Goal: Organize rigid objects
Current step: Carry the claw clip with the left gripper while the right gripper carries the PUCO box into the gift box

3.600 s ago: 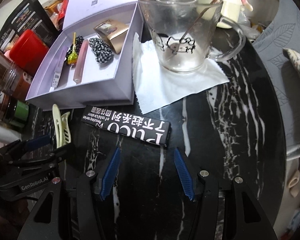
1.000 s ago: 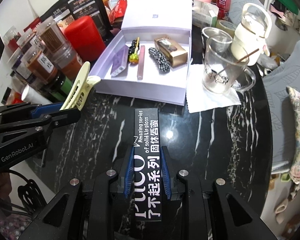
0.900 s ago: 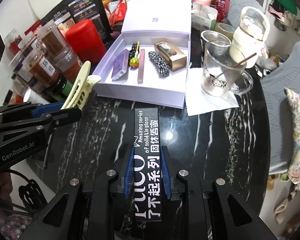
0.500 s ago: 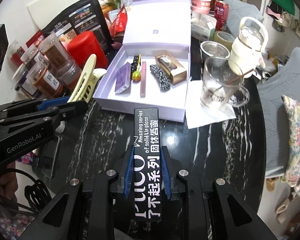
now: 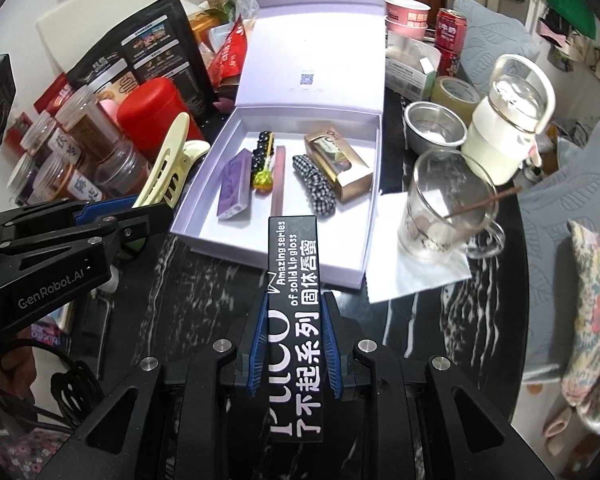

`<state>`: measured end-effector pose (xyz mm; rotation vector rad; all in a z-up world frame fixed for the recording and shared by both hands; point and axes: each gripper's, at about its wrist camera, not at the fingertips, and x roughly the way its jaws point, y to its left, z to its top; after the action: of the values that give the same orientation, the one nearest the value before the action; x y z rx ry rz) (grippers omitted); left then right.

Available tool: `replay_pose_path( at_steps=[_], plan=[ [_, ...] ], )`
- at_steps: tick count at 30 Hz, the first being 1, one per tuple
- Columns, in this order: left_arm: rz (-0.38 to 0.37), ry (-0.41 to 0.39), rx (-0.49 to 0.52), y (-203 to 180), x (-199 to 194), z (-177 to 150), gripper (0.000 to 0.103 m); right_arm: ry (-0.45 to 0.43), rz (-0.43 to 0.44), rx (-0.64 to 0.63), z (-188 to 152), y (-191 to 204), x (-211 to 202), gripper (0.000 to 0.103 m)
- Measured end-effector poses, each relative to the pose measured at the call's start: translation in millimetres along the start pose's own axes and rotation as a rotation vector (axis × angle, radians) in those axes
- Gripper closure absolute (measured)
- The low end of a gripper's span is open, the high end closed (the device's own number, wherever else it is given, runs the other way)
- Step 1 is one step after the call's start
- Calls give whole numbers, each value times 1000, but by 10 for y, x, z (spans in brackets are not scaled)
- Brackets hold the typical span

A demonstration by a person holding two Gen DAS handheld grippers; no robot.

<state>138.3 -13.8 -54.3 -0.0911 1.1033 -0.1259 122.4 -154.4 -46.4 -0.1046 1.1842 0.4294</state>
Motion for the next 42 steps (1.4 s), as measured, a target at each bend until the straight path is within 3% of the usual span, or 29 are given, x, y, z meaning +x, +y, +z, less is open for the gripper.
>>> replay_pose_path(
  at_steps=[13, 35, 42],
  plan=[
    [-14, 31, -25, 129, 392, 360, 81, 28, 1, -19, 413, -160, 381, 78],
    [-3, 22, -97, 481, 946, 794, 81, -6, -12, -36, 984, -335, 960, 78],
    [-34, 22, -109, 526, 1100, 912, 81, -9, -14, -52, 1137, -333, 1167, 78]
  ],
)
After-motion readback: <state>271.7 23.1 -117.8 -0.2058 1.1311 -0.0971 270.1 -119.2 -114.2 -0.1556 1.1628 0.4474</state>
